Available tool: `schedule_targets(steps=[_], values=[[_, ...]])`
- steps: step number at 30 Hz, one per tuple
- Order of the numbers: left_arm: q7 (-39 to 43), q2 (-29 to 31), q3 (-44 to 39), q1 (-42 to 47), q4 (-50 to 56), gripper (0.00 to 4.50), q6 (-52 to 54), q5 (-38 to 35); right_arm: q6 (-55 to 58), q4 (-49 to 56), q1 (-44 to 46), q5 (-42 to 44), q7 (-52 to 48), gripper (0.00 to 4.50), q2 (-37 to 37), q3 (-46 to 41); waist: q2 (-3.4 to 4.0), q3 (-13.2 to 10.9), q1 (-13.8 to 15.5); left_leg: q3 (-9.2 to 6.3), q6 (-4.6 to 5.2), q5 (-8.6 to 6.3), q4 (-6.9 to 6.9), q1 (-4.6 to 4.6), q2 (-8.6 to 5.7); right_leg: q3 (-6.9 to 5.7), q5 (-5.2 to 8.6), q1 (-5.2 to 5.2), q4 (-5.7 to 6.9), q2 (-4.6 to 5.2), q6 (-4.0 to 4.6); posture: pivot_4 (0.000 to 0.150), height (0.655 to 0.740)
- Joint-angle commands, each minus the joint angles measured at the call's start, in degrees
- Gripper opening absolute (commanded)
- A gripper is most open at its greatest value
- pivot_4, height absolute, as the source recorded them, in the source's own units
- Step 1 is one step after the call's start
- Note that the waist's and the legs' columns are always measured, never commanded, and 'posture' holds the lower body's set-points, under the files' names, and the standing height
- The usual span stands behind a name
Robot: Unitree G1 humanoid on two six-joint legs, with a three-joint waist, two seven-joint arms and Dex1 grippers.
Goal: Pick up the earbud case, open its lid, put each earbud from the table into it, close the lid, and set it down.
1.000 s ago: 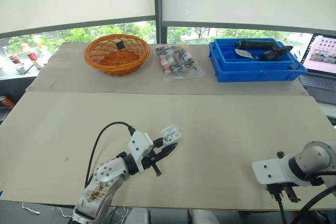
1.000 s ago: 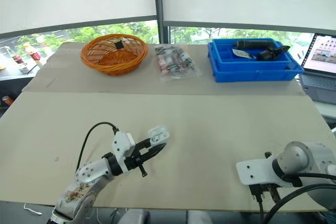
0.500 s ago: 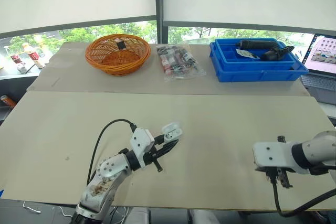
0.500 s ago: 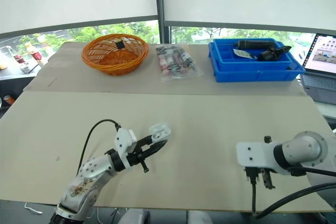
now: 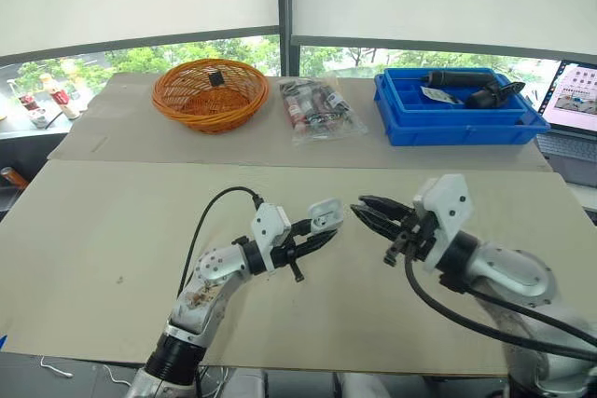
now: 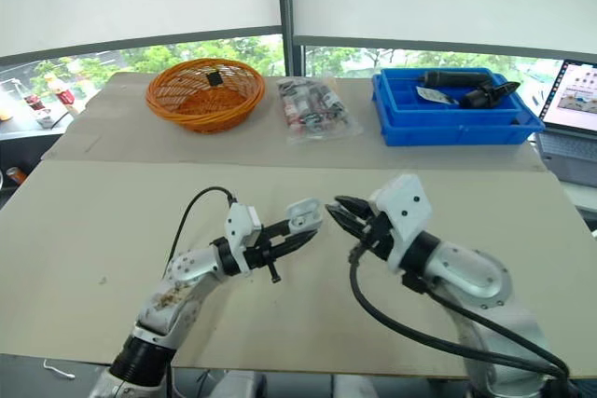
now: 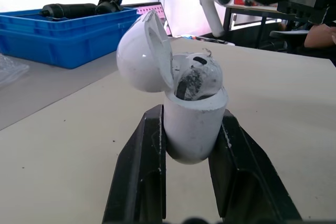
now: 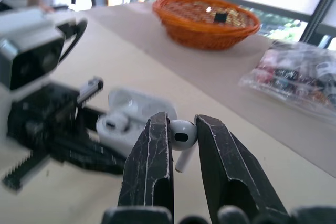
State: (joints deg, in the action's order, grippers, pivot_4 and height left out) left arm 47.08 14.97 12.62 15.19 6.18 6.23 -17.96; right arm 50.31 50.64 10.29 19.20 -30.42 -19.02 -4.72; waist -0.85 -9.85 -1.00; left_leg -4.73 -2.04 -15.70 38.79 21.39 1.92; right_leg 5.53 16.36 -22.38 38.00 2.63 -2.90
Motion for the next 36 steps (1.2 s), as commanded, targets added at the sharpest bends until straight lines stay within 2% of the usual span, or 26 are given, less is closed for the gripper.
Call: schedule_targets(steps=[1, 7, 23, 32, 34, 36], values=[[1.3, -0.2, 0.3, 1.2, 0.4, 0.59, -0.7, -0.5, -3.5, 1.7, 0.2, -1.4, 4.7, 0.32, 1.8, 3.7, 0.00, 0.0, -0.1, 0.00, 0.00, 0.00, 0.00, 0.00, 0.01, 0.00, 0.00, 0.00, 0.00, 0.00, 0.00, 0.150, 0.7114], [2.3, -0.3, -0.1, 2.1, -0.9, 0.59, -0.5, -0.6, -9.6, -1.7, -0.9, -5.0, 7.1, 0.32, 1.0, 8.3, 0.01, 0.0, -0.1, 0.00, 0.00, 0.00, 0.00, 0.00, 0.00, -0.01, 0.00, -0.01, 0.00, 0.00, 0.00, 0.150, 0.7114], [2.2, -0.7, -0.7, 2.8, -0.3, 0.59, -0.5, -1.0, -23.4, -7.5, -5.3, -12.6, 7.5, 0.32, -3.2, 13.2, 0.00, 0.0, -0.3, 0.00, 0.00, 0.00, -0.02, 0.00, 0.00, 0.00, 0.00, -0.01, -0.02, -0.01, 0.00, 0.150, 0.7114], [2.2, -1.3, -1.4, 3.0, 0.2, 0.59, 0.3, -1.8, -25.8, -8.3, -7.2, -13.9, 6.4, 0.32, -4.0, 15.6, 0.00, 0.0, -0.3, 0.00, 0.00, 0.00, -0.02, 0.01, 0.00, 0.00, 0.00, -0.01, -0.03, 0.00, 0.00, 0.150, 0.7114], [2.4, -1.3, -1.4, 3.0, 0.3, 0.59, 0.5, -1.8, -25.1, -7.9, -7.0, -13.5, 6.5, 1.35, -3.7, 15.3, 0.00, 0.0, -0.2, 0.00, 0.00, 0.00, -0.02, 0.01, 0.01, 0.00, 0.00, -0.01, -0.03, -0.01, 0.00, 0.150, 0.7114], [2.6, -1.3, -1.4, 3.0, 0.4, 0.59, 0.6, -1.8, -24.2, -7.2, -6.6, -13.2, 6.3, 2.04, -3.9, 15.0, 0.00, 0.0, -0.2, 0.00, 0.00, 0.00, -0.02, 0.01, 0.00, 0.00, 0.00, -0.01, -0.03, 0.00, 0.00, 0.150, 0.7114]])
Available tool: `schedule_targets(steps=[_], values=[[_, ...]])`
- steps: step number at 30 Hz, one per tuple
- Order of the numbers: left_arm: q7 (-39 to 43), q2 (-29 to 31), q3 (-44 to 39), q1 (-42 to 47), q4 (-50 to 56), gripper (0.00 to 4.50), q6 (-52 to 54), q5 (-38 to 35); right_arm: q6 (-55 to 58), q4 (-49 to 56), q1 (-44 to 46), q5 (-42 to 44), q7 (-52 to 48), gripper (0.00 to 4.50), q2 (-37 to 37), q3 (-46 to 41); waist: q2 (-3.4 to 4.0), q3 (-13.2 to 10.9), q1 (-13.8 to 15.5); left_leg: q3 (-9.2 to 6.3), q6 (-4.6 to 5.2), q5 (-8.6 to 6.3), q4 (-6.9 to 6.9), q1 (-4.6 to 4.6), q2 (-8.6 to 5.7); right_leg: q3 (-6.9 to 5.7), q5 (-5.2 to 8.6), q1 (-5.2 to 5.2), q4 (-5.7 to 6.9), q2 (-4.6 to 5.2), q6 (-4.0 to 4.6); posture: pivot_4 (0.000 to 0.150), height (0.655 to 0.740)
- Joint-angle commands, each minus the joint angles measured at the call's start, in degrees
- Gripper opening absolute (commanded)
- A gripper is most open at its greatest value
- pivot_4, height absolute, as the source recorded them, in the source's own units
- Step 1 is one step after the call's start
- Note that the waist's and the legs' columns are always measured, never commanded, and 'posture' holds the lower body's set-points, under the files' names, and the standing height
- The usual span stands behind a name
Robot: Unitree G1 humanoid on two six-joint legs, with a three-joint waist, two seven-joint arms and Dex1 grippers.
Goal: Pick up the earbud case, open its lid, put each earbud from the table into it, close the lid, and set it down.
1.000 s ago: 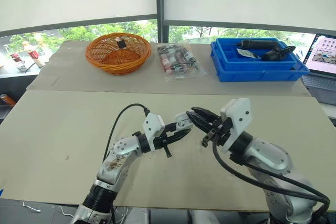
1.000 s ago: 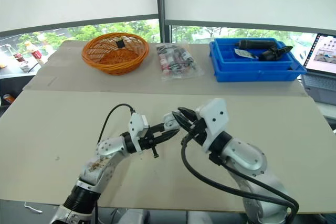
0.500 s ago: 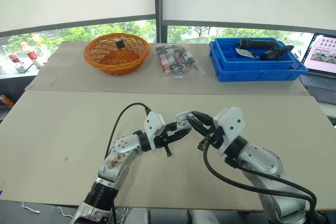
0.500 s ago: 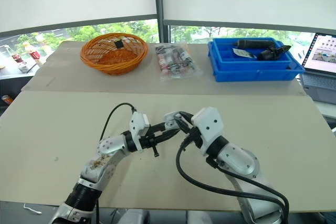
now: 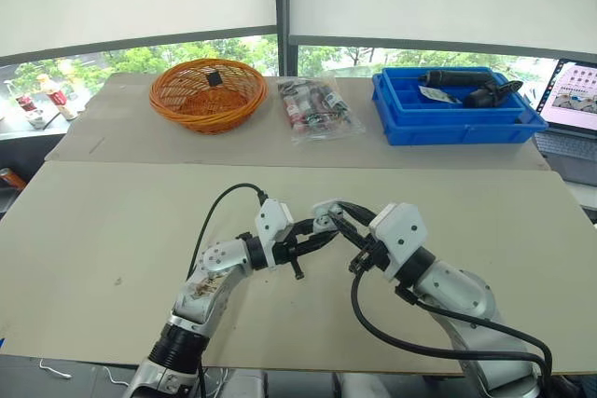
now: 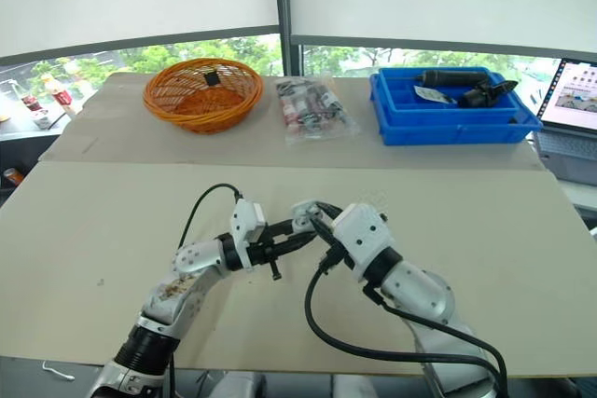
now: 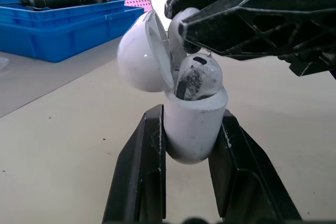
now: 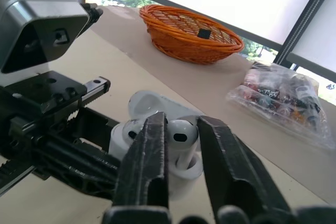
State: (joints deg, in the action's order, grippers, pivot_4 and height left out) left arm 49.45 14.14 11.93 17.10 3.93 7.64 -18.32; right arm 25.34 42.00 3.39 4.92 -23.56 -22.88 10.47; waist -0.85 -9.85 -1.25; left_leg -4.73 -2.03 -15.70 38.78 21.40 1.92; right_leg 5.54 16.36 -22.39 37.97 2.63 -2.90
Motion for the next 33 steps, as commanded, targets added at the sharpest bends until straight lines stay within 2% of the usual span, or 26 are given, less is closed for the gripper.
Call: schedule_targets(steps=[1, 3, 8, 12, 14, 16, 21, 22, 29, 33], values=[[0.2, -0.5, -0.7, 1.1, 2.6, 0.59, -0.8, -1.5, 1.3, 1.9, 0.5, 1.6, -0.8, 2.41, -0.1, -0.6, 0.00, 0.0, 0.0, 0.00, 0.00, 0.00, -0.01, 0.00, 0.00, 0.00, 0.00, 0.00, 0.00, 0.00, 0.00, 0.150, 0.7114], [0.3, -0.6, -0.7, 1.1, 2.5, 0.59, -0.8, -1.4, 3.0, 3.4, 0.6, 3.1, -1.1, 3.04, -0.5, -1.8, 0.00, 0.0, 0.0, 0.00, 0.00, 0.00, -0.01, 0.00, 0.01, 0.00, 0.00, 0.00, 0.00, 0.00, 0.00, 0.150, 0.7114], [1.1, -0.3, -0.7, 1.4, 1.6, 0.59, -0.6, -1.0, 13.6, 11.2, -0.9, 14.7, -3.6, 3.10, -3.3, -13.5, -0.01, 0.0, 0.3, 0.00, 0.00, 0.00, 0.03, 0.06, -0.01, -0.01, 0.00, 0.00, -0.03, 0.02, 0.00, 0.150, 0.7114], [5.8, 0.9, 1.0, 2.3, 0.1, 0.59, 0.2, -1.8, 21.5, 11.7, -0.2, 24.9, -8.1, 3.10, -11.1, -28.5, -0.02, 0.0, 0.4, -0.01, 0.01, 0.00, 0.01, 0.05, -0.01, -0.01, 0.00, 0.02, -0.05, 0.01, 0.00, 0.150, 0.7114], [10.0, 1.6, 2.8, 3.1, -0.3, 0.59, 0.8, -2.5, 25.1, 9.5, 1.9, 29.8, -10.4, 2.53, -15.9, -33.9, 0.00, 0.0, 0.3, 0.01, 0.01, 0.00, 0.01, 0.03, -0.02, 0.00, 0.00, 0.04, -0.05, 0.01, 0.00, 0.150, 0.7114], [13.1, 1.8, 4.4, 4.1, -0.8, 0.59, 1.0, -2.9, 27.9, 7.2, 3.1, 32.5, -13.0, 1.94, -20.9, -35.5, 0.02, 0.0, 0.1, 0.02, 0.02, -0.01, -0.01, 0.02, -0.01, 0.01, 0.00, 0.04, -0.04, 0.00, 0.00, 0.150, 0.7114], [17.7, 1.1, 7.1, 6.8, -2.3, 0.59, 0.4, -2.9, 31.6, 0.8, 6.9, 36.3, -16.9, 0.19, -28.9, -33.0, 0.01, 0.0, 0.1, 0.02, 0.07, -0.04, -0.03, 0.04, 0.00, 0.02, 0.00, 0.04, -0.11, -0.03, 0.01, 0.150, 0.7114], [18.2, 0.8, 7.5, 7.2, -2.6, 0.59, 0.2, -2.9, 31.4, -0.2, 7.7, 36.5, -18.0, 0.00, -30.1, -31.7, 0.01, 0.0, 0.2, 0.03, 0.07, -0.04, -0.02, 0.05, -0.01, 0.03, 0.00, 0.04, -0.12, -0.02, 0.01, 0.150, 0.7114], [20.2, -0.1, 8.8, 7.9, -4.0, 0.59, -0.9, -2.0, 32.0, -2.1, 12.8, 39.9, -21.5, 0.00, -31.4, -23.3, 0.00, -0.1, 0.2, 0.03, 0.08, -0.04, -0.01, 0.07, 0.00, 0.02, 0.00, 0.02, -0.14, -0.03, 0.01, 0.150, 0.7114], [19.7, -0.6, 9.0, 8.0, -4.7, 0.59, -1.2, -1.5, 33.7, 0.3, 12.1, 45.8, -22.9, 0.00, -31.7, -23.7, 0.00, -0.1, 0.5, 0.03, 0.08, -0.04, 0.03, 0.13, 0.00, 0.00, 0.00, 0.02, -0.19, -0.01, 0.00, 0.150, 0.7114]])
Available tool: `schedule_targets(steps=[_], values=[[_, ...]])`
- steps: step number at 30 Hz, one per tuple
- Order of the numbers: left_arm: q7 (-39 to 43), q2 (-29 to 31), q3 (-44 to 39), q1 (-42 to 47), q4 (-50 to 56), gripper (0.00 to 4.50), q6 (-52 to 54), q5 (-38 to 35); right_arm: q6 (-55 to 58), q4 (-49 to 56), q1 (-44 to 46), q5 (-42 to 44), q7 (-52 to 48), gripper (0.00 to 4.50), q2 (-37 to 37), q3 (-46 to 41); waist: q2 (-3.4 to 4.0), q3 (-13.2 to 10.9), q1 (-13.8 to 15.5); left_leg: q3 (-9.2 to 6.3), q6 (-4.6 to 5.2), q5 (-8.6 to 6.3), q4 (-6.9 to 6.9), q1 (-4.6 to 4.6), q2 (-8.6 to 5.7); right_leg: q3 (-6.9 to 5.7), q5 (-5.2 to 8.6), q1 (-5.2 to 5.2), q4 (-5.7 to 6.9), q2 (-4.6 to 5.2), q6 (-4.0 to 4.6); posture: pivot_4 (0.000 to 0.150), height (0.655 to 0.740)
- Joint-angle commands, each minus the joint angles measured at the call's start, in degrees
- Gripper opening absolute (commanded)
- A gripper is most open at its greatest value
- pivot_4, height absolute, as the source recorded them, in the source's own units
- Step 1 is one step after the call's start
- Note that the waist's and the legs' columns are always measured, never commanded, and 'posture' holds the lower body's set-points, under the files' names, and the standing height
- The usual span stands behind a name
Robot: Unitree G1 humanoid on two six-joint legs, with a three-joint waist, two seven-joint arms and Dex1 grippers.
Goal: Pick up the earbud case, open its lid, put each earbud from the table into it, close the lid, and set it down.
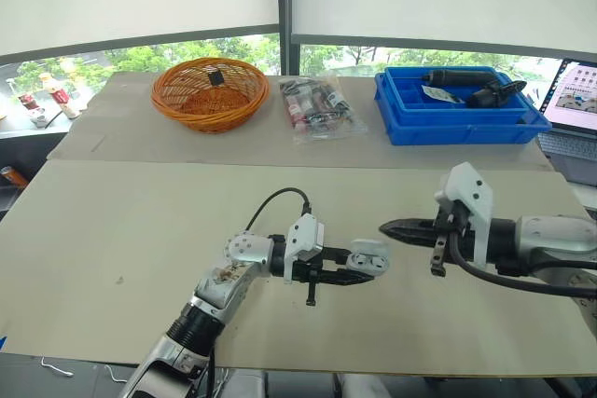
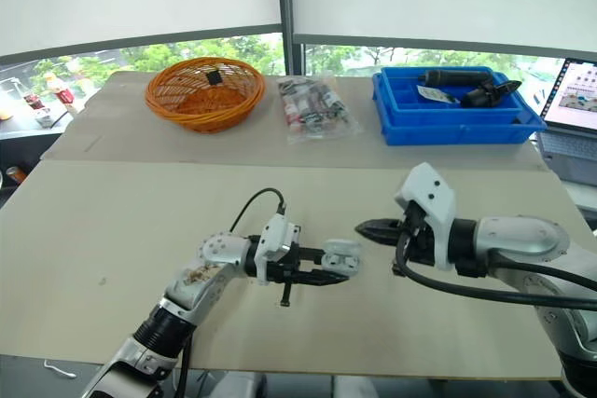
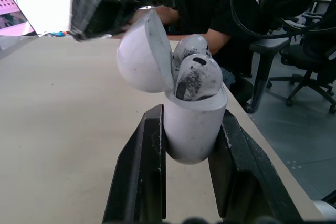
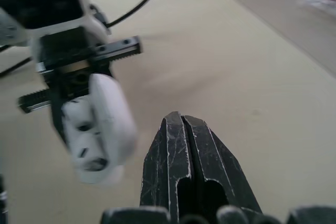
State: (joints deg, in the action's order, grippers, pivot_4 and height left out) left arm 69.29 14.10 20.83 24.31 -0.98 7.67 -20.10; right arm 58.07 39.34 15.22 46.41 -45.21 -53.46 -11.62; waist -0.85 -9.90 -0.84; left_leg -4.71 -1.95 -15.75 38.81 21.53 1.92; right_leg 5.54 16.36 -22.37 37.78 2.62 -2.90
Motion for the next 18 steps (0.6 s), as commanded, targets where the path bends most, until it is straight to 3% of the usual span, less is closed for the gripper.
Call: schedule_targets(steps=[1, 11, 18], values=[[-0.2, -0.7, 0.1, 0.8, 0.2, 0.59, -1.2, 0.3, 1.3, 3.5, -0.3, 5.7, -1.5, 0.00, -1.5, -2.2, 0.00, 0.0, 0.1, 0.00, 0.00, 0.00, 0.00, 0.00, 0.00, -0.01, 0.00, 0.00, -0.01, 0.00, 0.00, 0.150, 0.7114], [-1.7, -0.7, -0.5, 1.9, -0.8, 0.59, 5.3, -0.6, 1.6, 7.9, -9.2, 11.6, 0.8, 0.00, -4.9, -7.0, -0.02, 0.0, 0.1, -0.02, 0.00, 0.00, 0.01, 0.02, 0.01, -0.02, 0.00, 0.00, -0.02, -0.01, -0.01, 0.150, 0.7114], [-4.3, 1.0, 0.6, 7.8, -2.4, 0.59, 32.1, -4.1, -1.0, 9.7, -13.6, 8.3, 9.4, 0.00, -1.4, -9.7, -0.04, 0.0, 0.0, -0.03, 0.00, 0.00, 0.02, 0.02, 0.00, -0.03, 0.01, 0.00, 0.01, -0.02, -0.04, 0.150, 0.7114]])
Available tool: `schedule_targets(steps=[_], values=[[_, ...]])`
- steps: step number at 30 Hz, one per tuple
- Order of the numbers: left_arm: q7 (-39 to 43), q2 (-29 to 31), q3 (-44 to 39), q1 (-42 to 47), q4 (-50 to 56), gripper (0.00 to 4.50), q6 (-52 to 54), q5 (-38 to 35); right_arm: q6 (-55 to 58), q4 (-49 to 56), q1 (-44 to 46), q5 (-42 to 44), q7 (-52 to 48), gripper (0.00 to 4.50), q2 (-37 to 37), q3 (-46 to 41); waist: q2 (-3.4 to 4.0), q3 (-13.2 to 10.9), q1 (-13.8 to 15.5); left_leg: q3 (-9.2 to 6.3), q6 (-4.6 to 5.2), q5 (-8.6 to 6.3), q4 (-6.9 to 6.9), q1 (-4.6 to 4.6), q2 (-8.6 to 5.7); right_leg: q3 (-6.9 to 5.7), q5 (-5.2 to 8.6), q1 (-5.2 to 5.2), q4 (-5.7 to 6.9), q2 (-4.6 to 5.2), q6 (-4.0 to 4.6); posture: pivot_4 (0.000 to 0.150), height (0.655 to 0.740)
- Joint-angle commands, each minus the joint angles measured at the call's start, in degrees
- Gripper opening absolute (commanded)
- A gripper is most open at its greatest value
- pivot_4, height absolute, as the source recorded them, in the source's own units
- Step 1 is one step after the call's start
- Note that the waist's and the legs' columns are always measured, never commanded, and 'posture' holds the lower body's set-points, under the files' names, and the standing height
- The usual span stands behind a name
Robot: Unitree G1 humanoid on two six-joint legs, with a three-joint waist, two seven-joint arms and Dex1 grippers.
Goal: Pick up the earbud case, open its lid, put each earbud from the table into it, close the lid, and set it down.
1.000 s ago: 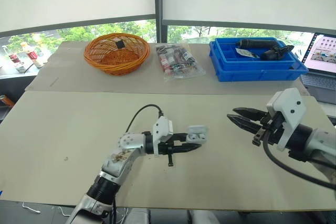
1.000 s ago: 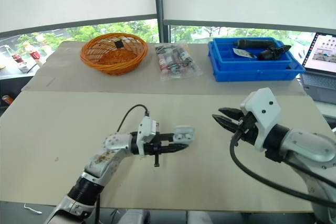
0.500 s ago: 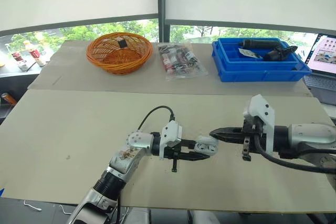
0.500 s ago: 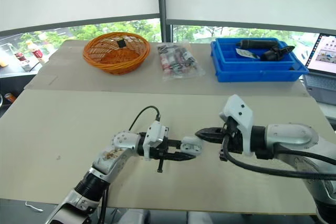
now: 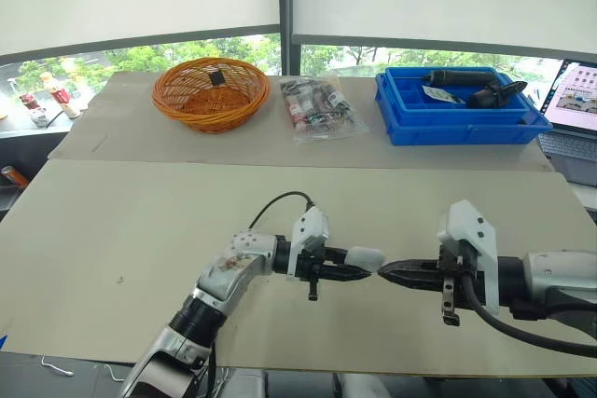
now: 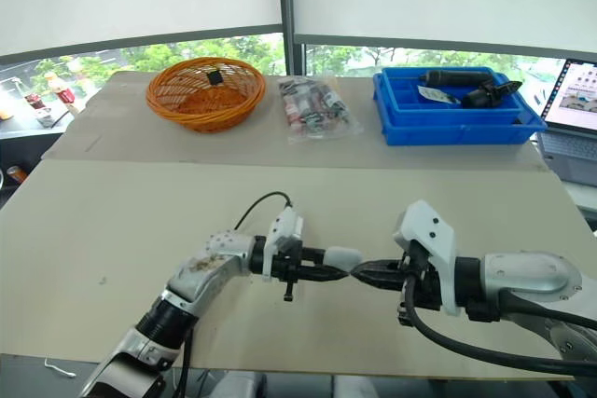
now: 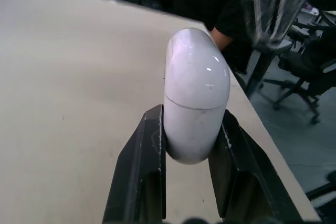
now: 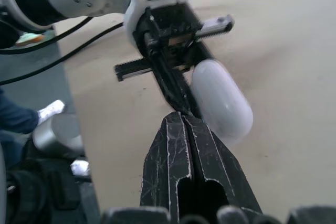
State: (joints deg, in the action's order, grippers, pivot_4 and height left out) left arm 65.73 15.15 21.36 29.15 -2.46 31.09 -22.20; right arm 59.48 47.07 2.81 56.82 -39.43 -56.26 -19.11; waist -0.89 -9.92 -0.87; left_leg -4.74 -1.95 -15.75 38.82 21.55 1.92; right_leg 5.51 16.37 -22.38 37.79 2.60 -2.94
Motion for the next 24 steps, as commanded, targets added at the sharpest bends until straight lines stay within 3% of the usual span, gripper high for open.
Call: schedule_targets(steps=[1, 8, 16, 19, 24], values=[[-1.6, -0.5, -0.1, 4.2, -2.3, 0.59, 10.4, -1.8, -3.1, 2.4, -2.0, -3.3, 4.3, 0.00, 1.7, -2.0, 0.00, 0.0, 0.0, 0.00, 0.00, 0.00, -0.01, 0.00, 0.00, 0.00, 0.00, 0.00, 0.00, 0.00, -0.01, 0.150, 0.7114], [-4.3, -1.9, 0.4, 10.3, -11.6, 0.59, 14.4, 1.5, -7.2, 3.6, -6.6, -10.6, 6.0, 0.00, 2.3, 0.8, -0.01, 0.0, 0.0, 0.00, 0.00, 0.00, -0.01, 0.04, -0.01, 0.00, 0.01, -0.02, -0.06, 0.00, -0.01, 0.150, 0.7114], [-2.4, 6.2, 1.7, 8.8, -10.3, 4.47, 4.0, 8.1, -12.1, 2.3, -8.0, -17.2, 2.1, 0.00, -0.3, 2.4, -0.02, 0.0, -0.4, 0.01, -0.03, 0.02, -0.04, -0.10, 0.00, 0.03, -0.01, 0.04, 0.00, -0.01, 0.01, 0.150, 0.7114], [-1.6, 11.2, 1.0, 7.4, -8.1, 4.47, -0.2, 9.7, -16.4, 1.4, -9.3, -21.5, -1.2, 0.00, -2.3, 3.2, -0.01, 0.0, -0.9, 0.02, -0.02, 0.01, -0.11, -0.18, 0.04, 0.05, -0.01, 0.03, 0.04, -0.06, 0.02, 0.150, 0.7114], [-0.4, 18.4, -2.3, 4.1, -4.5, 4.50, -7.1, 10.7, -21.6, -1.8, -8.7, -25.3, -6.0, 1.59, -4.0, 3.6, -0.03, 0.0, -1.1, 0.03, -0.03, 0.01, -0.13, -0.13, 0.04, 0.05, 0.00, 0.03, -0.05, -0.03, 0.01, 0.150, 0.7114]])
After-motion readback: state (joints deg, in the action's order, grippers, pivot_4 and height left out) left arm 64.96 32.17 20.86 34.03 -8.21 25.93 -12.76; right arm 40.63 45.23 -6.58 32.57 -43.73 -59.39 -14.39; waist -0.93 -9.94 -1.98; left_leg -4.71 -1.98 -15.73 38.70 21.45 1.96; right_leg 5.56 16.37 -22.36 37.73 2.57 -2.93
